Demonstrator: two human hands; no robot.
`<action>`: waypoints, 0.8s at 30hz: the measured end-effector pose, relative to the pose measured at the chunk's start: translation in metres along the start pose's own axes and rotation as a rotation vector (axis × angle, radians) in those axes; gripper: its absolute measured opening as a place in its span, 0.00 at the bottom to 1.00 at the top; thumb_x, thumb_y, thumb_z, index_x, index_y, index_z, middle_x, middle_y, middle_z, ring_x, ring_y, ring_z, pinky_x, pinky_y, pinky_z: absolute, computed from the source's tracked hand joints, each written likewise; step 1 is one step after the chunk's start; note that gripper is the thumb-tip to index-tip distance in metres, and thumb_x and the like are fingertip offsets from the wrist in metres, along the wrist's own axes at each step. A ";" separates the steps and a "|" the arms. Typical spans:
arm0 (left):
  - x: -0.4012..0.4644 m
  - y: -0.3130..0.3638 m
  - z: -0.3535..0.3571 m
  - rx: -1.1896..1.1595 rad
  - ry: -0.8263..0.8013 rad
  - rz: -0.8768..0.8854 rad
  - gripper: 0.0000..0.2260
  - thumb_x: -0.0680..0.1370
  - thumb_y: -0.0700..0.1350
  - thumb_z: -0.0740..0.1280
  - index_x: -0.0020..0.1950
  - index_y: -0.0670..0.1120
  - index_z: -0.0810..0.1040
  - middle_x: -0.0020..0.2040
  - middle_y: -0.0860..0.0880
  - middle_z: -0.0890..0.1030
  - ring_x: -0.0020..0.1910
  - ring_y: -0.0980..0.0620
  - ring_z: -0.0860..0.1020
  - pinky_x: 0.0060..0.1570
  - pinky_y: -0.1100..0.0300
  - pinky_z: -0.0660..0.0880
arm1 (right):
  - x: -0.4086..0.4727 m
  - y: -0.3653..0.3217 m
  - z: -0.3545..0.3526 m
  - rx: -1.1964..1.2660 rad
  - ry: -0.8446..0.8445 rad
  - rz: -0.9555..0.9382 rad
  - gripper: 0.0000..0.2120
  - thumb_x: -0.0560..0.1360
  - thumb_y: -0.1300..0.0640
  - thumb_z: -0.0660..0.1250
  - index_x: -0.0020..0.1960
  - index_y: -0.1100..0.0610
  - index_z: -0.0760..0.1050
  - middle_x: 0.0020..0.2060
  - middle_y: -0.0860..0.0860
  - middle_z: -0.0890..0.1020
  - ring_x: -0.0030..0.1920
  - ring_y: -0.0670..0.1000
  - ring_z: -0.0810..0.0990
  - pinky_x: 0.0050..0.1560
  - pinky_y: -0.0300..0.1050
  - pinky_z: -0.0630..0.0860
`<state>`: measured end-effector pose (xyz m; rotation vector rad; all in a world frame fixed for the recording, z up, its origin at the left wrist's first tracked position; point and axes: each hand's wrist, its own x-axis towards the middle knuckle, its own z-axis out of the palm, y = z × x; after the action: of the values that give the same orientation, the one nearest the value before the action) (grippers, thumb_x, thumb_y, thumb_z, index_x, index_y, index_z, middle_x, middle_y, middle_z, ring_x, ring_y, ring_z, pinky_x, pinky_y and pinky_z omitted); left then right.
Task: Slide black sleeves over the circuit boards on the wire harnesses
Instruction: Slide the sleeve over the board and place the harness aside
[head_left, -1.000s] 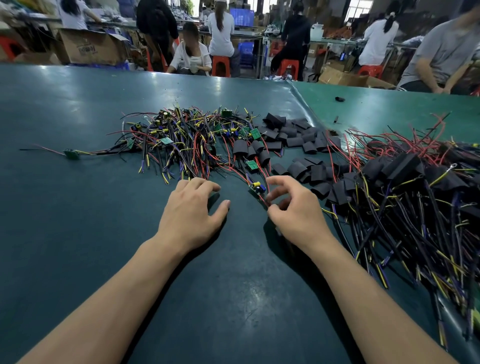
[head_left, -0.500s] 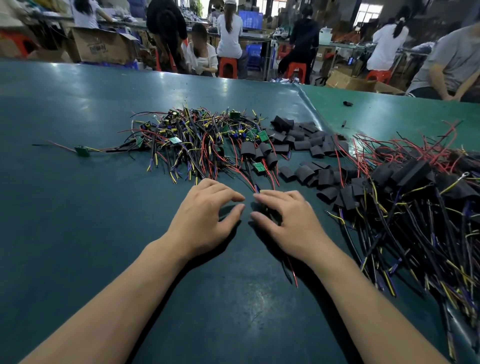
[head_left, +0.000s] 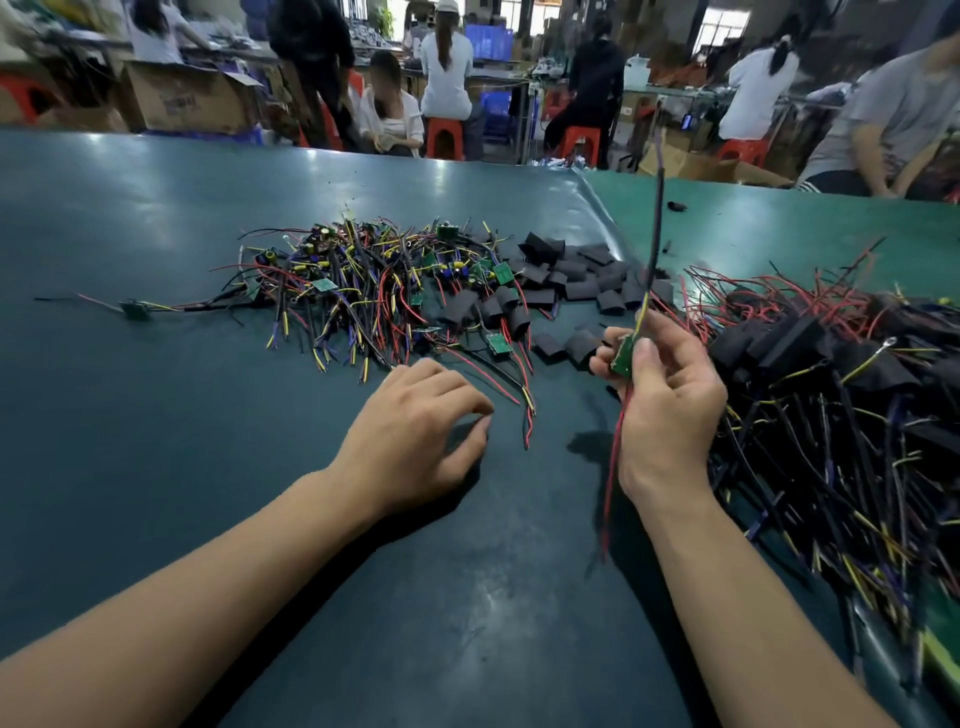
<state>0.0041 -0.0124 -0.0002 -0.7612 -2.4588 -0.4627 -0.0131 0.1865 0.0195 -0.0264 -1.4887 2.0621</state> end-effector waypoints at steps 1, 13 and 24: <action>0.008 0.000 0.002 -0.007 -0.010 -0.006 0.09 0.76 0.47 0.65 0.46 0.44 0.83 0.43 0.49 0.83 0.45 0.43 0.78 0.46 0.48 0.76 | 0.000 -0.001 -0.001 0.017 0.017 0.026 0.12 0.82 0.69 0.55 0.56 0.56 0.74 0.40 0.55 0.81 0.31 0.48 0.80 0.33 0.41 0.78; 0.135 0.017 0.061 0.201 -0.441 0.147 0.27 0.77 0.40 0.61 0.76 0.50 0.63 0.76 0.51 0.66 0.70 0.47 0.66 0.66 0.49 0.68 | -0.005 -0.006 -0.007 -0.049 0.035 -0.064 0.12 0.80 0.65 0.63 0.62 0.58 0.67 0.43 0.59 0.79 0.20 0.46 0.69 0.22 0.37 0.65; 0.098 0.004 0.035 0.018 -0.087 0.022 0.14 0.75 0.47 0.65 0.58 0.45 0.80 0.51 0.45 0.82 0.51 0.43 0.77 0.52 0.54 0.72 | -0.006 -0.018 -0.003 0.110 -0.096 0.172 0.19 0.77 0.52 0.54 0.60 0.58 0.76 0.29 0.48 0.71 0.23 0.45 0.61 0.24 0.36 0.56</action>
<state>-0.0759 0.0481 0.0281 -0.8158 -2.5292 -0.4068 0.0007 0.1899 0.0319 -0.0127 -1.4716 2.3105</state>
